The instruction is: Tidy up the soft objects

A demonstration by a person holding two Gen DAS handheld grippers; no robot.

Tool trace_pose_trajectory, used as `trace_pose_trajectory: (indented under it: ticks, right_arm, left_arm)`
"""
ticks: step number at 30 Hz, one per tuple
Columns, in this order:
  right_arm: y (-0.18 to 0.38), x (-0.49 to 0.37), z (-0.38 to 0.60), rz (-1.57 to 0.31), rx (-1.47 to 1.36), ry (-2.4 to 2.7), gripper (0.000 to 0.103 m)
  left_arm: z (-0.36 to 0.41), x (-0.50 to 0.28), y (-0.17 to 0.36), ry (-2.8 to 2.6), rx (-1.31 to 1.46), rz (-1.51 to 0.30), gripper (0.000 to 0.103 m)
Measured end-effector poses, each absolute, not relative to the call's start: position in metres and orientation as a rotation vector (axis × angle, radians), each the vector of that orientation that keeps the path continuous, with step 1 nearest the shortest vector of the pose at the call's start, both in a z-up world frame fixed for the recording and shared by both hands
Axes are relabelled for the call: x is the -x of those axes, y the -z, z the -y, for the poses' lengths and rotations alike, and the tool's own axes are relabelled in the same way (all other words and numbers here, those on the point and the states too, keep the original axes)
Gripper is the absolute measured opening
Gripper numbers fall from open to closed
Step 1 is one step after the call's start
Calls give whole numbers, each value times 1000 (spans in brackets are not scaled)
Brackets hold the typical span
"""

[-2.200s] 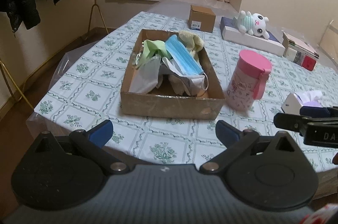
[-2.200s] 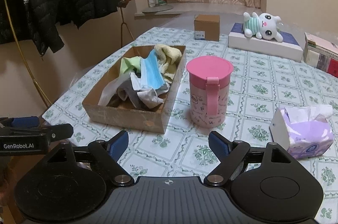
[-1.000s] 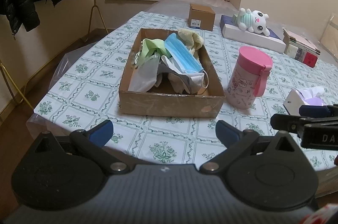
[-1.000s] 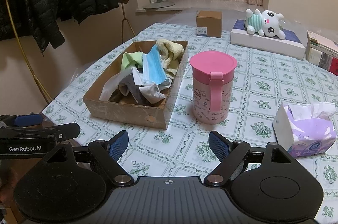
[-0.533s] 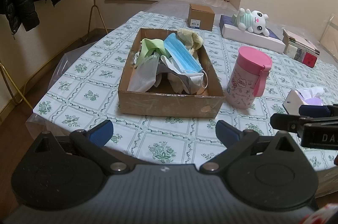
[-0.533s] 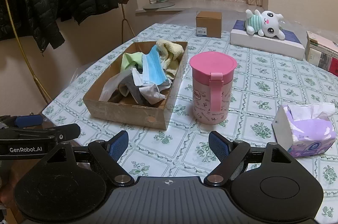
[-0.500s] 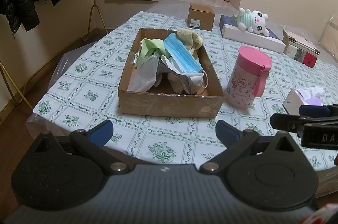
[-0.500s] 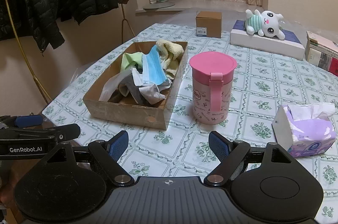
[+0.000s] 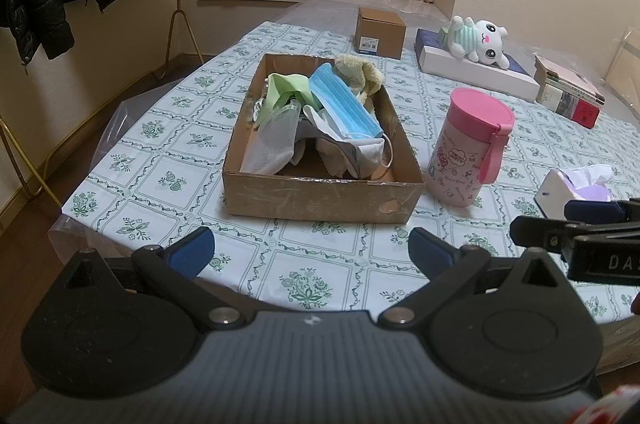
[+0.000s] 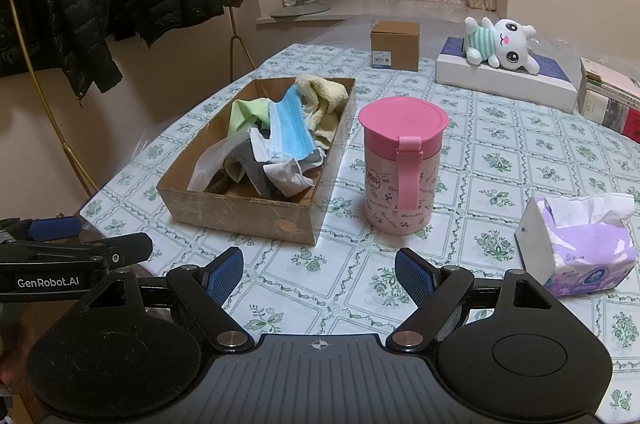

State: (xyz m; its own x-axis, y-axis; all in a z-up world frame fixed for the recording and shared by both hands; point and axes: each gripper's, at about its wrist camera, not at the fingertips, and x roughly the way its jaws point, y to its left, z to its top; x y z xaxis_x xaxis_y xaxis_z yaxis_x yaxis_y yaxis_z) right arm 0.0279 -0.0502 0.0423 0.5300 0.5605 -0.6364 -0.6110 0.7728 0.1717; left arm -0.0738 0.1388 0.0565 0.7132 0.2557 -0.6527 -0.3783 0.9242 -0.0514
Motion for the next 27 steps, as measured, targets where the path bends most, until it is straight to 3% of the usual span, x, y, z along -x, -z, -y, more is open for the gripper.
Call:
trace_pose_trajectory:
  ticks: [27]
  right_arm:
    - [-42, -28, 51, -734, 75, -699, 83]
  left_arm:
    - [-137, 74, -54, -346, 202, -686, 102]
